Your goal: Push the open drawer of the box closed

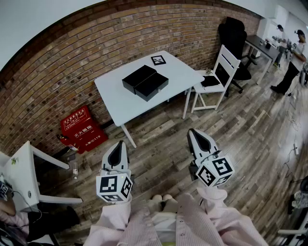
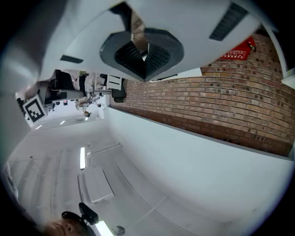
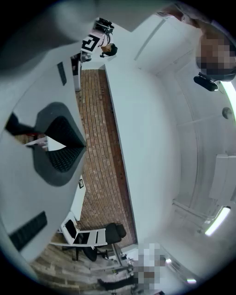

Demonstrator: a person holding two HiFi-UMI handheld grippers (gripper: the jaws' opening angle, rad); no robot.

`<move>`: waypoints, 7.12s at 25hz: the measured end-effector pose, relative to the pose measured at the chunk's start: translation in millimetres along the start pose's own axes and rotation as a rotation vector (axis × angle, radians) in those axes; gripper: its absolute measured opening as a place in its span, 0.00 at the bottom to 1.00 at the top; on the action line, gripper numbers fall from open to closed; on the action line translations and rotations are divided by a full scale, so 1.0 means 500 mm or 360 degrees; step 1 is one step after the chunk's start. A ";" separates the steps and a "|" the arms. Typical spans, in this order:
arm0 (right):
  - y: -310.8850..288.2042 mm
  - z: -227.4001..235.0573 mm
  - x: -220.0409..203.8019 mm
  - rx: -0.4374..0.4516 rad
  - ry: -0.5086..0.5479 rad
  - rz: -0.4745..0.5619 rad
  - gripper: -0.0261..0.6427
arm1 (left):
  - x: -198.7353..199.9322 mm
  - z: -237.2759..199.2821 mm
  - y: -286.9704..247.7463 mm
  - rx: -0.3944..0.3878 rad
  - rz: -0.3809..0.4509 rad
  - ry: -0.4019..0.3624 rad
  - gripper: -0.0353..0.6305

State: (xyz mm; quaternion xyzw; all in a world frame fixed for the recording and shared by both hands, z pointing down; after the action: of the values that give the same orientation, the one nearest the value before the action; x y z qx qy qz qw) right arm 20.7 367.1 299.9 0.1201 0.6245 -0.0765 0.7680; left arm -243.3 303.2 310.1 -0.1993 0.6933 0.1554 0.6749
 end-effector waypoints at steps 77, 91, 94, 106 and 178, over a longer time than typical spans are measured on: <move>-0.523 0.285 -0.191 -0.0137 -0.0023 -0.0375 0.24 | -0.152 -0.160 -0.530 -0.0076 -0.0344 0.0300 0.05; -0.633 0.363 -0.244 -0.0040 -0.0070 -0.0549 0.24 | -0.203 -0.171 -0.654 -0.0022 -0.0472 0.0382 0.05; -0.664 0.390 -0.261 0.0003 -0.0071 -0.0611 0.24 | -0.223 -0.165 -0.694 0.0000 -0.0520 0.0416 0.05; -0.763 0.485 -0.375 0.0209 -0.0060 -0.0970 0.24 | -0.309 -0.162 -0.801 0.0180 -0.0724 0.0550 0.05; -0.890 0.497 -0.512 0.0574 -0.0001 -0.1533 0.16 | -0.385 -0.208 -0.903 0.0495 -0.0866 0.0825 0.05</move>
State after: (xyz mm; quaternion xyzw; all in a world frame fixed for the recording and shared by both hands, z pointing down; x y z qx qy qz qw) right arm 82.4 -137.9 557.9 -0.0507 0.5856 -0.5283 0.6128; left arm -112.9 -128.3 530.3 -0.3036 0.7777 -0.1909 0.5163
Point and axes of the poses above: the fingertips, and each gripper's own axes: y backward along the fingers, z to its right, x out of its top, the point moved 4 cm from there along y, backward along the fingers, and after that the axes turned 5 degrees about x, right-handed, at the moved point
